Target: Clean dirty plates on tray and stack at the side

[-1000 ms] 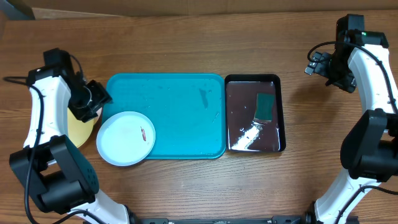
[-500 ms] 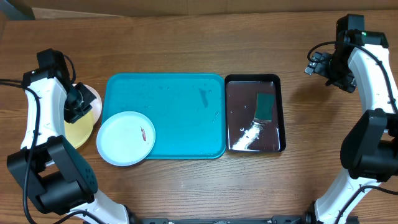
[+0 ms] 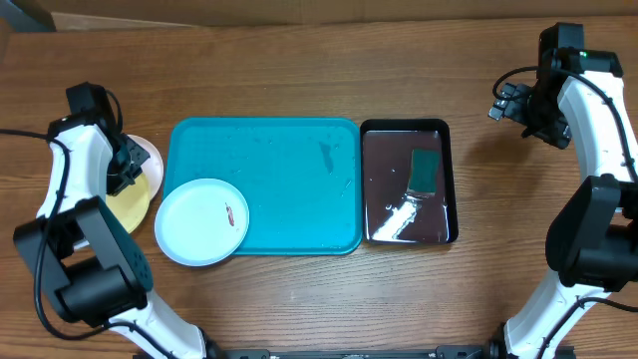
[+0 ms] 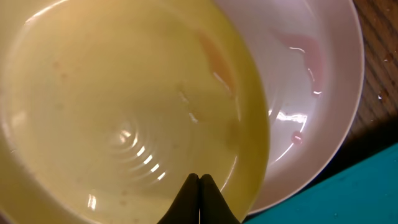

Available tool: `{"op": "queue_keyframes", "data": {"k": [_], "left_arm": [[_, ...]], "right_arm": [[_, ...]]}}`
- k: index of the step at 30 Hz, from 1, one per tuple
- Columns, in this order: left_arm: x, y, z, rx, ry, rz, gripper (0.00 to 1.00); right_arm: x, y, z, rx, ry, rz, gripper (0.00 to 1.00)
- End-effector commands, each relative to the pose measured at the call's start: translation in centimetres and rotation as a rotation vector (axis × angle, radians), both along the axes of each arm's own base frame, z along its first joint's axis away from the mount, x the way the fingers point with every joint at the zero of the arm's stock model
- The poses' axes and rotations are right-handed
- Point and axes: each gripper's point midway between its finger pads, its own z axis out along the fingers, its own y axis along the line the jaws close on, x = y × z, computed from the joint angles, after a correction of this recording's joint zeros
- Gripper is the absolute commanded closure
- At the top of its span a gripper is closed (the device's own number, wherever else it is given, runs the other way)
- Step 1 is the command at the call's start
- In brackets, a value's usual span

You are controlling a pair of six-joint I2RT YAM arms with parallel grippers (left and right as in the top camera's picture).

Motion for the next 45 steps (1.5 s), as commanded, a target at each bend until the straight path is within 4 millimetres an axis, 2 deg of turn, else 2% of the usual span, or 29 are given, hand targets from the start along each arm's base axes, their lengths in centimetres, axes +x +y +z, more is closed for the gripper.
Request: {"op": "queue_keyframes", "data": {"k": [1,10,21,26,30,33,37,42,45], "left_arm": [[0.7,-0.6,-1.7,-0.055,-0.006,-0.063,0.96],[2.7,-0.6,-1.4,-0.040,-0.077,-0.079,0.96],[2.8,-0.5,-1.4,-0.034,-0.082,-0.074,0.96],[2.0,-0.9,-1.8,-0.044,-0.053,-0.070,0.96],[0.4,-0.5,-2.9,-0.008,-0.001,-0.031,0.96],[0.3,-0.3,-3.7,0.006,-0.009,-0.029,0.96],[1.1,-0.4,-4.0,0.004,-0.048,-0.039,0.96],[4.0,-1.9,-3.7,-0.078,-0.169,-0.151,0.95],[4.8,-2.3,-3.5,-0.096,-0.206,-0.161,0.94]], "right_arm": [[0.4,-0.2,0.8,-0.006,-0.024,-0.007,0.00],[0.4,-0.2,0.8,-0.006,-0.024,-0.007,0.00],[0.4,-0.2,0.8,-0.006,-0.024,-0.007,0.00],[0.4,-0.2,0.8,-0.006,-0.024,-0.007,0.00],[0.4,-0.2,0.8,-0.006,-0.024,-0.007,0.00],[0.4,-0.2,0.8,-0.006,-0.024,-0.007,0.00],[0.4,-0.2,0.8,-0.006,-0.024,-0.007,0.00],[0.4,-0.2,0.8,-0.006,-0.024,-0.007,0.00],[0.4,-0.2,0.8,-0.006,-0.024,-0.007,0.00]]}}
